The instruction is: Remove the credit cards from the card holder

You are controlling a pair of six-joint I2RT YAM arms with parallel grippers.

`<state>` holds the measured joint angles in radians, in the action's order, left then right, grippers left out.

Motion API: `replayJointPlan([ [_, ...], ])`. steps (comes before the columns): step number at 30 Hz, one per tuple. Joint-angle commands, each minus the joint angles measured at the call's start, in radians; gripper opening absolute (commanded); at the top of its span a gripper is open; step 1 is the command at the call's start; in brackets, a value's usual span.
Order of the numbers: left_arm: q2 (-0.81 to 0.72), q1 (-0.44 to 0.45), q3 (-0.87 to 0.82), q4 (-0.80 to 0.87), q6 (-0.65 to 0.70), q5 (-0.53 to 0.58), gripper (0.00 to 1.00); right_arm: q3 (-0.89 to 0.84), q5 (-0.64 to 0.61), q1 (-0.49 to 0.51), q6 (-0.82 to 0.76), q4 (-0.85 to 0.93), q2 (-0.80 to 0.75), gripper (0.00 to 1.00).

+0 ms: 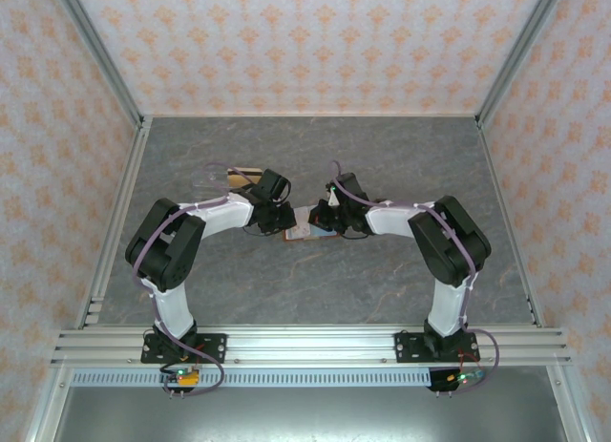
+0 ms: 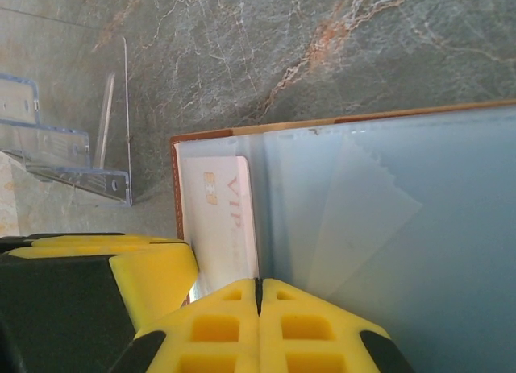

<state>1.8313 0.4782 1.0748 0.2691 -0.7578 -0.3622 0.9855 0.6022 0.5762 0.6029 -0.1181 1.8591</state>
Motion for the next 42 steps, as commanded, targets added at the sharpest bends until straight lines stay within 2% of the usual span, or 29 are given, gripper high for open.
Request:
replayJointPlan([
  [1,-0.033,0.012,0.010,0.051,0.026,0.011,0.16,0.001,-0.012,0.014,-0.044,0.018,-0.055,0.00],
  [7,-0.038,0.011,0.009,0.055,0.027,0.010,0.16,0.001,-0.057,0.012,-0.063,0.066,-0.055,0.00],
  [15,-0.038,0.011,0.014,0.050,0.032,-0.002,0.16,0.009,-0.029,0.013,-0.034,0.053,-0.039,0.01],
  [19,-0.022,0.011,0.019,0.047,0.031,-0.006,0.16,0.012,-0.035,0.013,-0.013,0.052,-0.030,0.16],
  [21,-0.015,0.011,0.020,0.045,0.029,-0.012,0.15,0.013,-0.038,0.013,-0.005,0.051,-0.025,0.19],
  [36,-0.006,0.012,0.014,0.044,0.025,-0.013,0.15,0.045,-0.002,0.013,-0.005,0.069,0.020,0.18],
  [42,-0.004,0.011,0.014,0.045,0.025,-0.011,0.15,0.051,-0.012,0.013,-0.009,0.086,0.030,0.20],
])
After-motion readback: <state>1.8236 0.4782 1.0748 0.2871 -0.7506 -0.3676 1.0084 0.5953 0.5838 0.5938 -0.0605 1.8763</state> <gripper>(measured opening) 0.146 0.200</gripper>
